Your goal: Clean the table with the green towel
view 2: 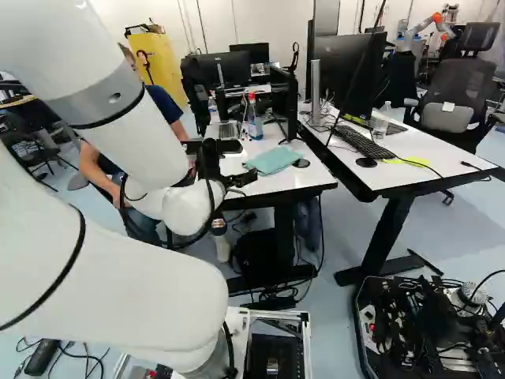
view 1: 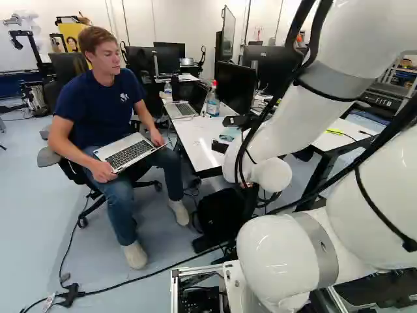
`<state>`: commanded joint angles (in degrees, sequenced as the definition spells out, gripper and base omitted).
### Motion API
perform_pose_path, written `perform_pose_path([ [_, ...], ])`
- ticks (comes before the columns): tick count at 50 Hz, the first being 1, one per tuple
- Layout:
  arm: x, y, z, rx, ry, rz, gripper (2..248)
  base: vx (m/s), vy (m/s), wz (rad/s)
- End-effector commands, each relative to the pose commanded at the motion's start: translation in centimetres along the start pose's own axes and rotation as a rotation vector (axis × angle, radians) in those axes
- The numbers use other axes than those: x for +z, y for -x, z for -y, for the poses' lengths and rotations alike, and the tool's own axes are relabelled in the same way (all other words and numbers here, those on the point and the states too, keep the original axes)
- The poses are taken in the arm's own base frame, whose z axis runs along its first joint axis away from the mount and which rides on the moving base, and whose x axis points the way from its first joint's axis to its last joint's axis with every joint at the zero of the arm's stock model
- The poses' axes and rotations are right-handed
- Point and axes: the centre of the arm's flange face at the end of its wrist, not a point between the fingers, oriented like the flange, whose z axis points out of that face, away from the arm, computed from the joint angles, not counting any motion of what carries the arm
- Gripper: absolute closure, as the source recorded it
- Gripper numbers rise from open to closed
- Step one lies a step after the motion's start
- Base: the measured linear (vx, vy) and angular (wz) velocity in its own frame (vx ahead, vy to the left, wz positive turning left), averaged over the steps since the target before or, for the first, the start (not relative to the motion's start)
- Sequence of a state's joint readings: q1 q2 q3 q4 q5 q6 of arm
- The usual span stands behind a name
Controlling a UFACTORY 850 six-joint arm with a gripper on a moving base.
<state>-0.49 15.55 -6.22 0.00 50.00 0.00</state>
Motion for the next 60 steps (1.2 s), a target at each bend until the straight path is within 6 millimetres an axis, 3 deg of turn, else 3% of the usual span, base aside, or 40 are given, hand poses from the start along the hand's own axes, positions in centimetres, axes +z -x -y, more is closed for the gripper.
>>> perform_pose_path([
  [60,8.0,-8.8,-4.9,0.037,0.121,-0.047,3,0.0,0.0,0.0],
])
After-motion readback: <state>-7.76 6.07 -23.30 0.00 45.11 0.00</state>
